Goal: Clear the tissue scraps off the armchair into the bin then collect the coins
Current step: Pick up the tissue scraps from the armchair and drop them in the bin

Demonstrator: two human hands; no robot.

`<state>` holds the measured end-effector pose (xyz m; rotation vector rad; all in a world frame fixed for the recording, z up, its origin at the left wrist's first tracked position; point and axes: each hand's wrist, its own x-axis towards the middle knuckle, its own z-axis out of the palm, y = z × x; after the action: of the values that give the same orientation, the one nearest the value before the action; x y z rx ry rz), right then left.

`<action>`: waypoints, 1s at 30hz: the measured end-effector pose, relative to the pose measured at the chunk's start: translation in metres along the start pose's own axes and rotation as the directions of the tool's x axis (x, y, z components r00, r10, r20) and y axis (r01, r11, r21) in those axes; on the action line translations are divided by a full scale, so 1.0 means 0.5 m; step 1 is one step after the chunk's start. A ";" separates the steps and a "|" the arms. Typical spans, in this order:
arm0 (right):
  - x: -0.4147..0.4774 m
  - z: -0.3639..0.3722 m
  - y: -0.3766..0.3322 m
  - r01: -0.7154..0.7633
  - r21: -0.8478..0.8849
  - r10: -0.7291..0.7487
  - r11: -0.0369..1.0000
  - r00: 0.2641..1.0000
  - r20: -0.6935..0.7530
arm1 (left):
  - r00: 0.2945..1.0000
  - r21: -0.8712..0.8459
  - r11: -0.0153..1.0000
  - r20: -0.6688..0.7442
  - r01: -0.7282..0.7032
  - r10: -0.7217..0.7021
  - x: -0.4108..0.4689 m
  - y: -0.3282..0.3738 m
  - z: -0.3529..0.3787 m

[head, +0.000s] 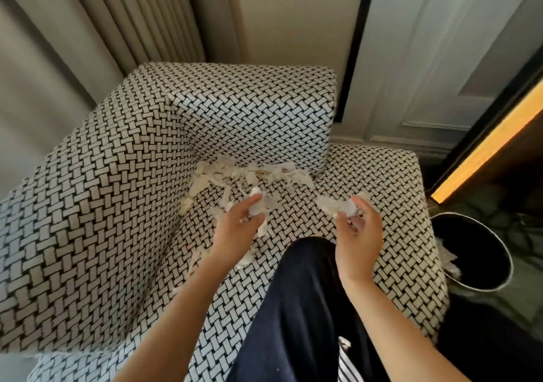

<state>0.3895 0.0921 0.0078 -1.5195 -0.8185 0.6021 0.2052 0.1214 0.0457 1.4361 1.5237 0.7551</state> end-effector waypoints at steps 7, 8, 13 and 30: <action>0.104 -0.203 0.037 -0.180 0.031 0.183 0.983 0.978 -0.101 | 0.936 0.031 0.999 0.352 -0.041 0.028 0.078 0.155 0.192; 0.115 -0.223 0.042 -0.216 0.011 0.216 0.976 0.973 -0.078 | 0.915 0.038 0.998 0.401 -0.058 0.038 0.084 0.168 0.216; 0.189 -0.354 0.088 -0.349 -0.155 0.341 0.924 0.937 -0.075 | 0.760 0.134 0.968 0.646 -0.210 0.075 0.119 0.244 0.410; 0.350 -0.554 0.212 -0.593 -0.232 0.596 0.771 0.800 -0.067 | 0.542 0.133 0.948 0.839 -0.288 0.047 0.166 0.297 0.734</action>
<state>0.7275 0.0579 -0.0485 -2.0246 -0.4042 1.0035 0.6045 0.1737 0.0058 1.7890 0.7273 -0.1016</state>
